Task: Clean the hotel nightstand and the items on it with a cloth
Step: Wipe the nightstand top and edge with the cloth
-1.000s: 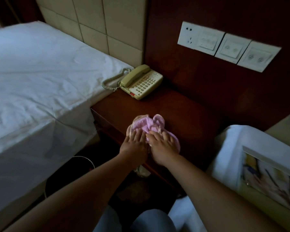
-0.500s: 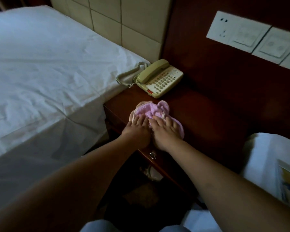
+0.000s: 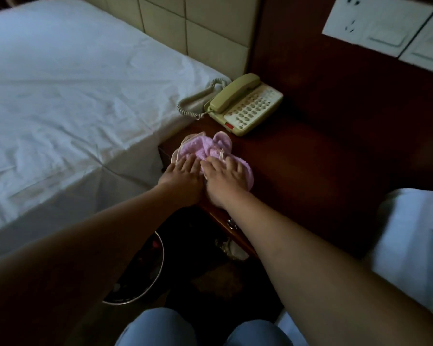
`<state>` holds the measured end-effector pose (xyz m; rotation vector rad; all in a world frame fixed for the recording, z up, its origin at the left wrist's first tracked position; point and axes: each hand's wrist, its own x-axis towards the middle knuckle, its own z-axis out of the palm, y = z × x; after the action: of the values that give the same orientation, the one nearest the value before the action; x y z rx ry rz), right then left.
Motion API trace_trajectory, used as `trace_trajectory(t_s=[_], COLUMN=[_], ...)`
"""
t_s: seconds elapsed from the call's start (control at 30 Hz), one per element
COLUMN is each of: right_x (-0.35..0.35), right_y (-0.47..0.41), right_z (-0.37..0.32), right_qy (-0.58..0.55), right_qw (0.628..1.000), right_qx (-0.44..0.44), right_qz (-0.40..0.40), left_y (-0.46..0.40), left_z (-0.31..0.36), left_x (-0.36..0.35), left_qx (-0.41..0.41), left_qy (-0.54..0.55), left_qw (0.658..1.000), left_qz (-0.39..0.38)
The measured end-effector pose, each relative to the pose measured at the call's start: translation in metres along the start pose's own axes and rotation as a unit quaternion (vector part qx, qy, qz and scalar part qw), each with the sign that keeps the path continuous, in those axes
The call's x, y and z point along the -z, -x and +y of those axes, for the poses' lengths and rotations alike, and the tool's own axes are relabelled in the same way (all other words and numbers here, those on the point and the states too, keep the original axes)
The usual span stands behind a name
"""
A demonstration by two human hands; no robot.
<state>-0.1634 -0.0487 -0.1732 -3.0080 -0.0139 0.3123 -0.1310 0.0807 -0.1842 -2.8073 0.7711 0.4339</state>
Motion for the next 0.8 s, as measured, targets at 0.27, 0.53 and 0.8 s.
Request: trace_trajectory(t_s=[0.27, 0.53, 0.8], right_x=[-0.016, -0.032, -0.034], right_y=[0.146, 0.275, 0.265], right_z=[0.067, 0.127, 0.165], right_qy=[-0.021, -0.034, -0.021], right_qw=[0.998, 0.993, 0.997], right_qx=[-0.05, -0.116, -0.077], right_qz=[-0.042, -0.001, -0.014], left_y=[0.078, 0.132, 0.118], left_z=[0.126, 0.241, 0.258], left_x=[0.004, -0.006, 0.008], left_qx=[-0.051, -0.107, -0.137], left_qy=[0.018, 0.017, 0.011], left_qw=[0.998, 0.994, 0.99], left_qz=[-0.046, -0.03, -0.032])
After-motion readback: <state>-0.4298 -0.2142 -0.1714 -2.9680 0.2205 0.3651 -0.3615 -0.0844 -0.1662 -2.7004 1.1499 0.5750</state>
